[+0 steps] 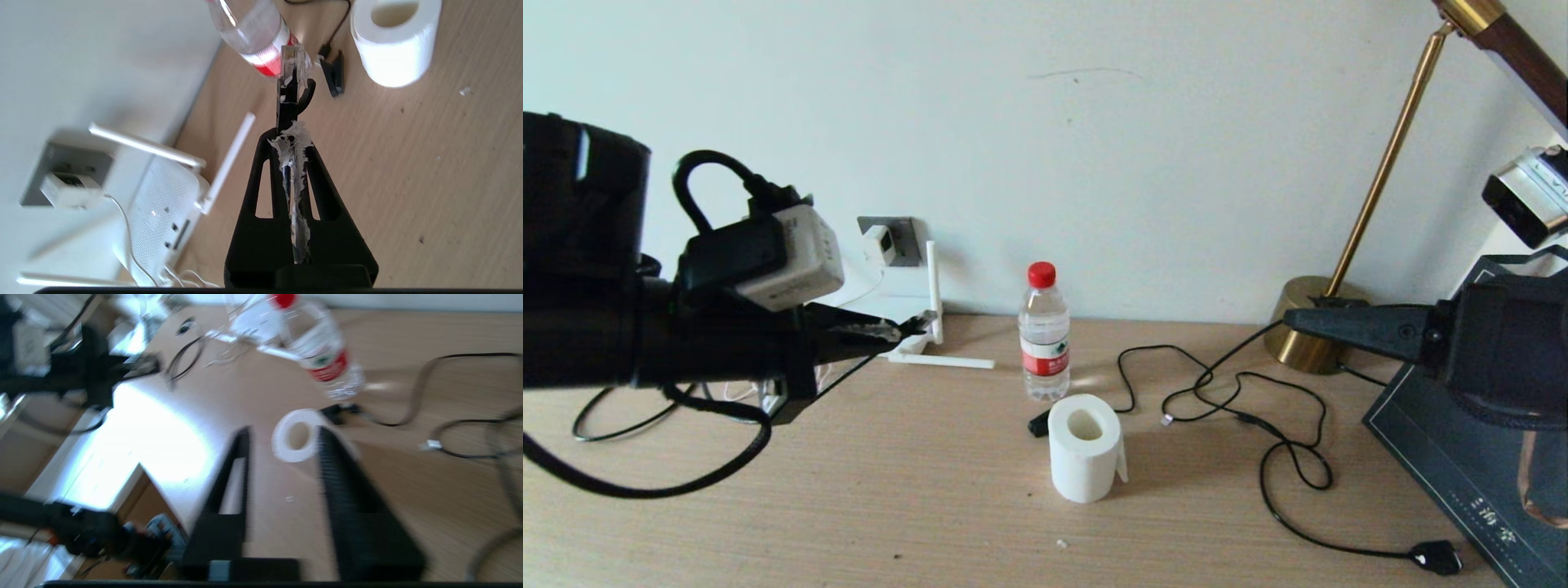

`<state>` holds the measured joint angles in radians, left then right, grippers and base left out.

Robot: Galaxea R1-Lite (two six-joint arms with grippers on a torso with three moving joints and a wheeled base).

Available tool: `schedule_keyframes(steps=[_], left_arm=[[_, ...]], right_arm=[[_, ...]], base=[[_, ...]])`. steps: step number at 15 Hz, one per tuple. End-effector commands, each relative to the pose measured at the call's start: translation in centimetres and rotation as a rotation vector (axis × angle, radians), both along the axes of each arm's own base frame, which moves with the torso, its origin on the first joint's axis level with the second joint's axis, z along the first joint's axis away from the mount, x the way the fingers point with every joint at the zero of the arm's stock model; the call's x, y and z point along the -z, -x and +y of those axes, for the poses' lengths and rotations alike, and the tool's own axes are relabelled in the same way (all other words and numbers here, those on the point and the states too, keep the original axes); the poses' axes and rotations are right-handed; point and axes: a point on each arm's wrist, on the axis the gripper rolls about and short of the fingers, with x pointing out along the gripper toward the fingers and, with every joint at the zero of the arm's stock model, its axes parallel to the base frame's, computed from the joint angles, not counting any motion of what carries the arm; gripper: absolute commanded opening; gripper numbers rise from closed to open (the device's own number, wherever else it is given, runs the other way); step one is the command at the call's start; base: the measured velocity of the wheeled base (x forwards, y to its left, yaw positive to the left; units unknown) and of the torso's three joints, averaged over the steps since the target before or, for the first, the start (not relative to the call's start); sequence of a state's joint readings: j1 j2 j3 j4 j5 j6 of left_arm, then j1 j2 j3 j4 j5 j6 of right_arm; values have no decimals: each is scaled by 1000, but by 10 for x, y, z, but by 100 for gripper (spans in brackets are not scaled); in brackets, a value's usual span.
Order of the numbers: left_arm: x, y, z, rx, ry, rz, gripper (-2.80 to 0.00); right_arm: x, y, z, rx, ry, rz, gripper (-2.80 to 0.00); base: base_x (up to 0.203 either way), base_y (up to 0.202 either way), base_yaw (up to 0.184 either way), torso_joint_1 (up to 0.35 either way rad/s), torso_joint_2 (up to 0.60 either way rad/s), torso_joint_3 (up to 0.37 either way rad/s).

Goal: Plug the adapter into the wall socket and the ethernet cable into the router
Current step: Hand it to the other hand

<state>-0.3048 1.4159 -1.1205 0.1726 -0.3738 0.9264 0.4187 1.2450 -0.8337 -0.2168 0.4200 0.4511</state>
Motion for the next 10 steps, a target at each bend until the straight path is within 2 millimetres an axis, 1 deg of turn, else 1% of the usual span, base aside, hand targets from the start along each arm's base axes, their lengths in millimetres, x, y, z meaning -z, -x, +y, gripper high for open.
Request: schedule_keyframes(steps=[1, 4, 8, 10], left_arm=[[-1, -5, -14, 44, -7, -3, -280], [-7, -2, -32, 83, -19, -26, -280], [-9, 6, -56, 135, -38, -45, -280], [-10, 12, -66, 160, -45, -54, -280]], right_arm=[[0, -8, 12, -39, 3, 13, 0], [3, -20, 18, -41, 14, 34, 0], [-1, -21, 30, -78, 12, 25, 0], [-1, -26, 37, -88, 16, 28, 0]], base=[[0, 0, 0, 0, 0, 0], [0, 0, 0, 0, 0, 0], [0, 0, 0, 0, 0, 0], [0, 0, 0, 0, 0, 0]])
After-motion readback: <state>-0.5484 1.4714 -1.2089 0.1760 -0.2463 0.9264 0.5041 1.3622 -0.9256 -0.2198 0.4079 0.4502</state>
